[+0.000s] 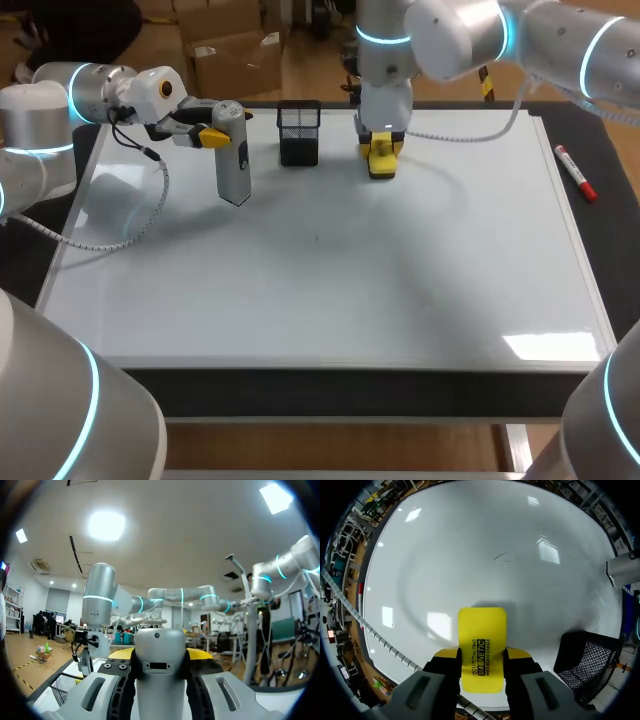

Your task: Pick up the inspection probe, press it on each red-marked spot on the whiteboard one by one, put down the probe, pick up the eraser, and wipe off all the red marks.

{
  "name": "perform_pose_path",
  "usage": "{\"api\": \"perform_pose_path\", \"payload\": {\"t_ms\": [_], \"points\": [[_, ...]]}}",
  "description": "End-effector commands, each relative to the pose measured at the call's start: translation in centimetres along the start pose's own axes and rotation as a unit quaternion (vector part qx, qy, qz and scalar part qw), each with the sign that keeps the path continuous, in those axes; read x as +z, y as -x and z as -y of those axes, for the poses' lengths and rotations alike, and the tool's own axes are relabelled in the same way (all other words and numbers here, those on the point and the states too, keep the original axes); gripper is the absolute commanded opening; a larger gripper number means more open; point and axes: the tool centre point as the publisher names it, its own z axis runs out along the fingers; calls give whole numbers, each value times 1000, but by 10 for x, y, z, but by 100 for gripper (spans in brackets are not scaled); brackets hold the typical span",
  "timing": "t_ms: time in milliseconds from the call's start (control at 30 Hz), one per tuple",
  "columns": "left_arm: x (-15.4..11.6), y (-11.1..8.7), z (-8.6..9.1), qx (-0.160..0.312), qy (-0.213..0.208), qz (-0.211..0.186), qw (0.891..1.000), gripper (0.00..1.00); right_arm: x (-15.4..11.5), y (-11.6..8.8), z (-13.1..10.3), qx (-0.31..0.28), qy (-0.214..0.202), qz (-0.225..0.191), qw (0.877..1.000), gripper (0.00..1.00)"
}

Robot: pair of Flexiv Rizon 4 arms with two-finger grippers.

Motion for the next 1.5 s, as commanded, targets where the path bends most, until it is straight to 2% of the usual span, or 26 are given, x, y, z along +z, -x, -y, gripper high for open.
{"api": "perform_pose_path", "payload": {"t_ms": [33, 67, 100, 133, 167, 500, 633, 800, 933, 1033, 1167, 1300, 1500], "points": [[2, -1, 2, -1, 2, 2, 1000, 0, 1, 0, 4, 2, 3, -6, 1000, 9], [2, -1, 2, -1, 2, 2, 1000, 0, 1, 0, 4, 2, 2, -6, 1000, 35], [2, -1, 2, -1, 2, 2, 1000, 0, 1, -1, 4, 3, 2, -6, 1000, 49], [2, -1, 2, -1, 2, 2, 1000, 0, 0, -2, 4, 7, 2, -8, 1000, 92], [2, -1, 2, -1, 2, 2, 1000, 0, -1, -3, 4, 10, 2, -7, 1000, 100], [2, -1, 2, -1, 2, 2, 1000, 0, -16, -20, -8, 48, -16, -13, 999, 100], [2, -1, 2, -1, 2, 2, 1000, 0, -25, -30, -16, 96, -17, -4, 995, 100], [2, -1, 2, -1, 2, 2, 1000, 0, -36, -45, -24, 170, -17, 48, 984, 100], [2, -1, 2, -1, 2, 2, 1000, 0, -47, -60, -29, 229, -11, 102, 968, 100], [2, -1, 2, -1, 2, 2, 1000, 0, -57, -70, -30, 273, -3, 122, 954, 100], [2, -1, 2, -1, 2, 2, 1000, 0, -72, -85, -36, 317, -17, 158, 935, 100], [2, -1, 2, -1, 2, 2, 1000, 0, -85, -96, -40, 358, -19, 182, 916, 100], [2, -1, 2, -1, 2, 2, 1000, 0, -103, -111, -45, 424, -7, 197, 884, 100]]}}
